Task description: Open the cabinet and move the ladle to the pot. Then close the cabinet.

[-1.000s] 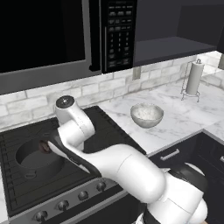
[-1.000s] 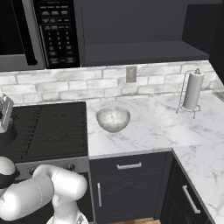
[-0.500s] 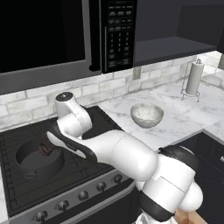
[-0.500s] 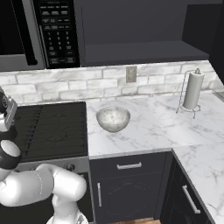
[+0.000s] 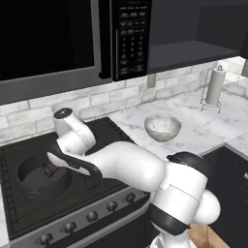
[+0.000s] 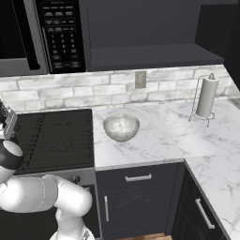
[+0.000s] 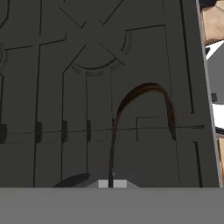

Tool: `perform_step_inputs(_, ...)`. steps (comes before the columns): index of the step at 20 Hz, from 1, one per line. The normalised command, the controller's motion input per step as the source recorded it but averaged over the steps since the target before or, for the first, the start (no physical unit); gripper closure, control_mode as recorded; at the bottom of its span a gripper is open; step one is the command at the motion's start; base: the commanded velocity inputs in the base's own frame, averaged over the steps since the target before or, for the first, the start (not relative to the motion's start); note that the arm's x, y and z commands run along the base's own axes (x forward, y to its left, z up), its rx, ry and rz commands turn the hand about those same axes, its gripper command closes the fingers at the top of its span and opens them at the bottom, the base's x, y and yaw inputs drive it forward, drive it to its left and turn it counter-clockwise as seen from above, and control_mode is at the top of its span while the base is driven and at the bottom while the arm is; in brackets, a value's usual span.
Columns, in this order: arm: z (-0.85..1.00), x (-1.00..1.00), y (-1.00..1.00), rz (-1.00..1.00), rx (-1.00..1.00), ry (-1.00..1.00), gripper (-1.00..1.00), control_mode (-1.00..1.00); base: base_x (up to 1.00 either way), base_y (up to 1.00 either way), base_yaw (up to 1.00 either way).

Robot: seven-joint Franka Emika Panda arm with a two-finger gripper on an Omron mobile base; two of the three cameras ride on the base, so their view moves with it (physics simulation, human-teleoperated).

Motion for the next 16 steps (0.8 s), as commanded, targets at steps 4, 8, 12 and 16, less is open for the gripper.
perform_step_inputs(4,-0.08,0.16,0.17,0.0,-0.05,0.0,1.0,-1.0,0.0,0.0,0.0)
perform_step_inputs(8,-0.08,0.24,0.25,0.0,-0.05,0.0,1.0,-1.0,0.0,0.0,0.0)
perform_step_inputs(12,-0.11,0.25,0.27,-0.01,-0.06,0.01,1.0,-1.0,0.0,0.0,0.0)
perform_step_inputs(16,-0.19,0.19,0.26,0.0,-0.06,0.02,1.0,-1.0,0.0,0.0,0.0)
